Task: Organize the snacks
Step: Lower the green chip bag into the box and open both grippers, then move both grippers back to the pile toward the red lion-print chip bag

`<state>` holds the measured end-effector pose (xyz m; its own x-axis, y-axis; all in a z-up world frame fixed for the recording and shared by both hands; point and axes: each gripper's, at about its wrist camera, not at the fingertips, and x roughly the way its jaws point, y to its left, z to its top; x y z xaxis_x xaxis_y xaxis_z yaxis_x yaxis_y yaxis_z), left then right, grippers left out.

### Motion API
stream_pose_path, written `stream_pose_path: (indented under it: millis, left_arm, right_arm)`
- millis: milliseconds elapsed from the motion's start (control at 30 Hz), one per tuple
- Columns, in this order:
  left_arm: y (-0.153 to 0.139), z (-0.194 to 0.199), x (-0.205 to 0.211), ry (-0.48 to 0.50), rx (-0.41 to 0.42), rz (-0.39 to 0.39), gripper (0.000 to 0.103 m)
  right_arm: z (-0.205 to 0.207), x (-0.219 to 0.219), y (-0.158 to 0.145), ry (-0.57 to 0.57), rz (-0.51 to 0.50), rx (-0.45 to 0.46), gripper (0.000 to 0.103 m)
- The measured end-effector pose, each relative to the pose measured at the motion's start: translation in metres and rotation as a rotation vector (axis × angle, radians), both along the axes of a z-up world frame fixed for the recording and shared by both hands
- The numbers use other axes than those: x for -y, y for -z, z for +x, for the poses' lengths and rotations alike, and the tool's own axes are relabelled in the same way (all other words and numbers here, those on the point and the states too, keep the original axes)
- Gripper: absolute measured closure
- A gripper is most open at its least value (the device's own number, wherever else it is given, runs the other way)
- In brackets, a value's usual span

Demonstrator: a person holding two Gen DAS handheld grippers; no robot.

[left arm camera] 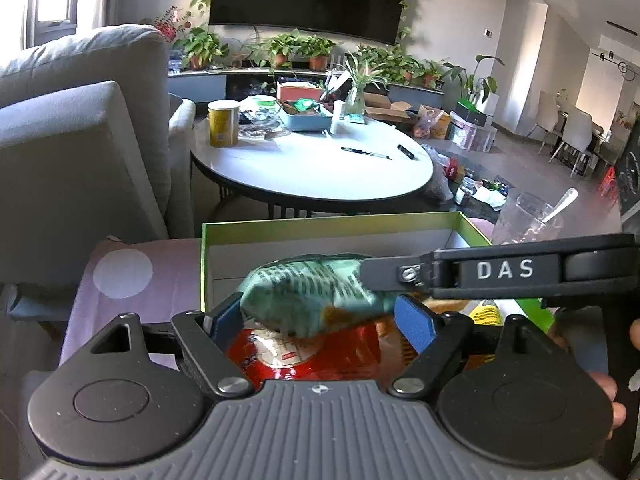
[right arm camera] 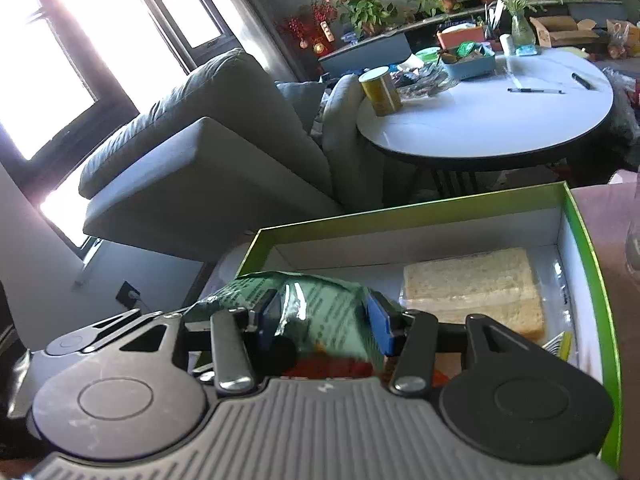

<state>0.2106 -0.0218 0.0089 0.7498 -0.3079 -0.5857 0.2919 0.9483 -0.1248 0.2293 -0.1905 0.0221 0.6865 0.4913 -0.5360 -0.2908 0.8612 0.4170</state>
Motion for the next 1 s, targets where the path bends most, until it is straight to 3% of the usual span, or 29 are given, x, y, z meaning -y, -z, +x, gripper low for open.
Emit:
stream_pose_path:
  millis: [200,333,400,500,567,800,1000]
  left_arm:
    - [-0.006,-0.008,-0.004,-0.024,0.031,0.010,0.018]
    - [-0.009,-0.017,-0.005,-0.037,0.052,0.033,0.017]
    - [-0.011,-0.024,-0.007,-0.038,0.057,0.031,0.016]
    - [-0.013,-0.034,-0.014,-0.052,0.060,0.020,0.015]
    - [-0.015,-0.043,-0.017,-0.065,0.064,0.009,0.014]
    - [-0.021,-0.083,-0.014,-0.036,0.084,-0.011,0.013]
    - [-0.019,-0.116,0.001,0.036,0.081,0.003,0.010]
  right_arm:
    - [-0.012,0.011,-0.005,0.078,-0.027,0.050,0.053]
    - [-0.024,0.018,-0.009,0.043,-0.024,0.088,0.053]
    - [-0.036,0.023,-0.012,0.039,-0.025,0.137,0.053]
    - [-0.057,0.033,-0.017,0.079,-0.025,0.248,0.041]
    - [-0.066,0.042,-0.019,0.070,0.001,0.268,0.040]
    - [-0.091,0.060,-0.025,0.070,-0.008,0.207,0.040]
    - [-0.113,0.067,-0.009,0.065,-0.043,0.136,0.038]
